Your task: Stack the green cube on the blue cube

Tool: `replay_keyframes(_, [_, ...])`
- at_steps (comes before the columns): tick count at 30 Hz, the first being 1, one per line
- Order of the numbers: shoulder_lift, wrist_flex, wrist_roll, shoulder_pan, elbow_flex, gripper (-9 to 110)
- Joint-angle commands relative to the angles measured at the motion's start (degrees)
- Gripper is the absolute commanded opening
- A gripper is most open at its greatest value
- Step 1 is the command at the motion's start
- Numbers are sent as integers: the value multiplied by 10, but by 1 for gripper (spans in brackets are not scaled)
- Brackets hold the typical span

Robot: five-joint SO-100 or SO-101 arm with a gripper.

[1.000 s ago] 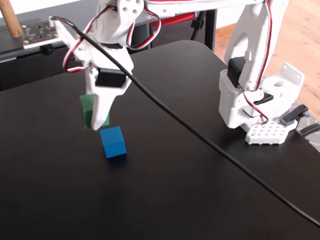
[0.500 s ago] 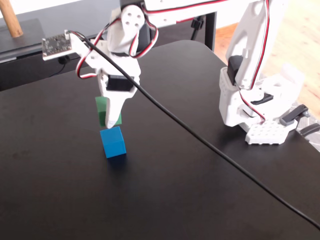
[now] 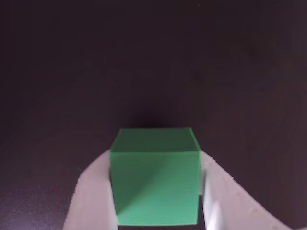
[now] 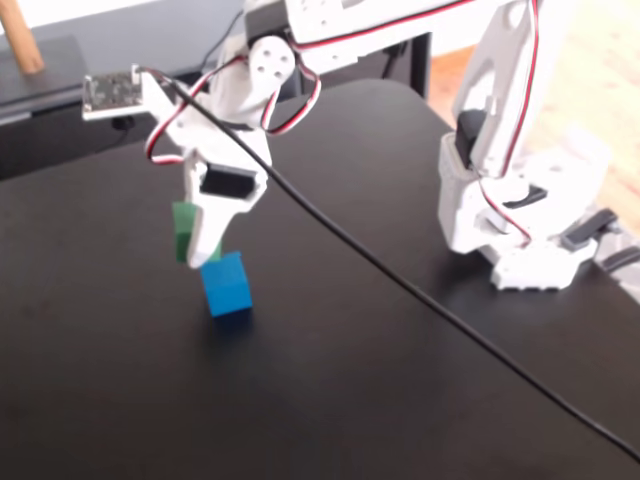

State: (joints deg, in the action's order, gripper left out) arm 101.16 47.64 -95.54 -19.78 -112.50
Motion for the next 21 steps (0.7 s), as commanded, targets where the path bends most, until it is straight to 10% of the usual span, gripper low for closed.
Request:
replay_keyframes(1, [0, -13, -3, -2, 5, 0])
replay_keyframes(21, [-11, 23, 12, 18, 23, 0])
